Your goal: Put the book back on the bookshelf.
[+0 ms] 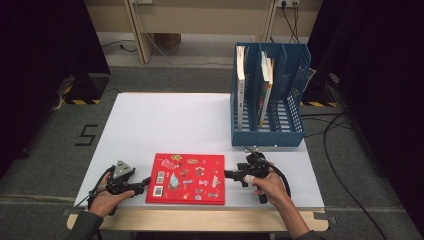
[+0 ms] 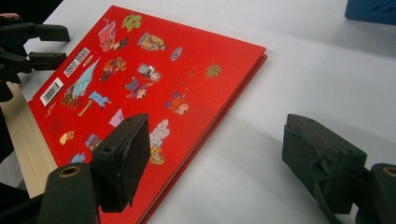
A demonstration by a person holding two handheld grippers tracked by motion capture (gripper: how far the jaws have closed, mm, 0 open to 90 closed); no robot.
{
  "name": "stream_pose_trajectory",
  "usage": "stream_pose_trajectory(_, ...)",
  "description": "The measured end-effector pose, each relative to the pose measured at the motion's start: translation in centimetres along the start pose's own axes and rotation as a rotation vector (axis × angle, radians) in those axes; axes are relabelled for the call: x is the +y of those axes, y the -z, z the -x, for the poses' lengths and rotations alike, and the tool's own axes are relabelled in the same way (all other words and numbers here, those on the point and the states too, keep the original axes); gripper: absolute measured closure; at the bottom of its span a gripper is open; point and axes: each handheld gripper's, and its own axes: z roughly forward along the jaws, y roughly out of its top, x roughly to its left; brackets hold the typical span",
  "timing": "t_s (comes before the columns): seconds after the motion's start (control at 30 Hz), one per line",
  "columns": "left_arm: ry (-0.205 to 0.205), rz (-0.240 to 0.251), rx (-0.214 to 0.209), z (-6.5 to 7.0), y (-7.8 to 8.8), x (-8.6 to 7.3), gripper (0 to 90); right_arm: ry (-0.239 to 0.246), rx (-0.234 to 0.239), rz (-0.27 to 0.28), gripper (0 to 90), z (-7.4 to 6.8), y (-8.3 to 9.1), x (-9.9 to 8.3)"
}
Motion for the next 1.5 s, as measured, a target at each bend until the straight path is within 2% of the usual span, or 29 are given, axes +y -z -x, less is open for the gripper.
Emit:
stream_pose_trajectory(0.03,-0.006,0.003,-0.005,0.2,0.1,0.0,40.0,0.000,0.001,0.002,24.8,0.1,0.0,0.0)
stream_pose_trajectory(0.13,-0.019,0.001,-0.017,0.5,0.1,0.0,48.5,-0.011,-0.005,0.003,24.9,0.4,0.1,0.1)
stream_pose_trajectory(0.23,-0.024,0.002,-0.034,0.8,0.1,0.1,49.4,-0.020,-0.009,0.011,25.3,0.7,0.2,0.2)
stream_pose_trajectory(0.33,-0.026,0.005,-0.058,1.3,0.0,0.1,47.7,-0.026,-0.014,0.014,25.3,0.8,0.3,0.2)
stream_pose_trajectory(0.37,-0.026,0.000,-0.074,1.4,-0.1,0.1,43.7,-0.027,-0.014,0.014,25.4,0.9,0.3,0.2)
stream_pose_trajectory(0.47,-0.045,-0.015,-0.130,2.6,-0.6,0.2,14.1,-0.032,-0.024,0.014,25.4,1.2,0.4,0.2)
stream_pose_trajectory(0.5,-0.052,-0.017,-0.130,2.9,-0.7,0.3,9.8,-0.030,-0.028,0.014,25.5,1.3,0.4,0.2)
stream_pose_trajectory(0.63,-0.043,-0.019,-0.128,3.0,-0.8,0.4,11.3,-0.039,-0.038,0.016,25.6,1.4,0.6,0.2)
stream_pose_trajectory(0.9,-0.058,-0.025,-0.132,3.0,-0.9,0.5,11.1,-0.040,-0.037,0.017,25.9,1.5,0.5,0.2)
stream_pose_trajectory(1.13,-0.065,-0.026,-0.124,3.3,-0.9,0.5,10.1,-0.040,-0.034,0.002,26.7,1.3,-0.6,0.7)
stream_pose_trajectory(1.3,-0.082,-0.021,-0.143,3.9,-1.1,0.6,10.2,-0.035,-0.037,-0.012,26.2,1.1,-1.7,0.6)
stream_pose_trajectory(1.5,-0.082,-0.018,-0.147,4.1,-1.2,0.6,8.9,-0.043,-0.043,0.001,25.3,0.9,-1.9,0.6)
